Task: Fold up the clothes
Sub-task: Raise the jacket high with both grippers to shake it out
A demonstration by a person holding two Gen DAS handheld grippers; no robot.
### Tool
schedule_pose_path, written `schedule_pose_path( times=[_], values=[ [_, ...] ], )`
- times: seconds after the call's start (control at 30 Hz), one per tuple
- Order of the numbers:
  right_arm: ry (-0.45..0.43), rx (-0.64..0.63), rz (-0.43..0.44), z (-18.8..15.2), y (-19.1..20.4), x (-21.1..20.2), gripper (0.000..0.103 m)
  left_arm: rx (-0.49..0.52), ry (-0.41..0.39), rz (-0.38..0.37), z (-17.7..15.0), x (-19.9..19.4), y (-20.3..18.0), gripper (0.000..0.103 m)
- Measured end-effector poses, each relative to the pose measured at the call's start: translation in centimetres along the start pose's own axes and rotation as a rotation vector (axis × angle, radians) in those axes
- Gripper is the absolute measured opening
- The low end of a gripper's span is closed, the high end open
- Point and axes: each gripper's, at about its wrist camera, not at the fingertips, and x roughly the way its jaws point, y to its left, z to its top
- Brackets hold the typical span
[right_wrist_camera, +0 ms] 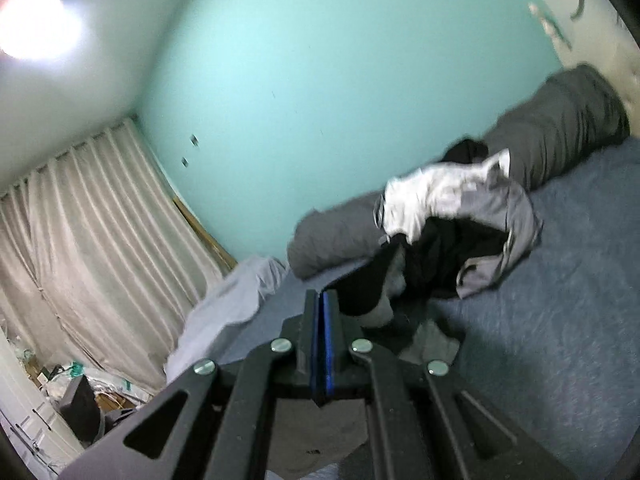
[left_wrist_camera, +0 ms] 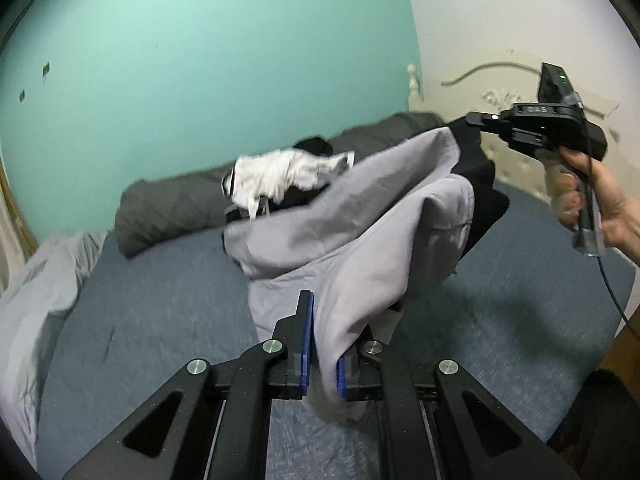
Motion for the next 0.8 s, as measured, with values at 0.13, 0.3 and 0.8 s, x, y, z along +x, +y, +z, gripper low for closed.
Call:
schedule_pose_path(
  times=[0.13,0.3,0.8],
  values=[
    [-0.044,-0.043,0.008,2.5,3.6,-4.5,0.002,0.020,-0.043,-0.001,3.0,-2.8,-0.7,0.009],
    [-0.089,-0.110,0.017,5.6,8.6,-9.8,0.002,0.034,-0.104,0.002,6.2,-6.5,-1.5,0.009],
    [-0.197,-0.301,-0.017,11.6,21.0,-18.0,0.002,0.016,-0.201,0.000,12.9,-12.2,-0.6,0.009]
  ],
)
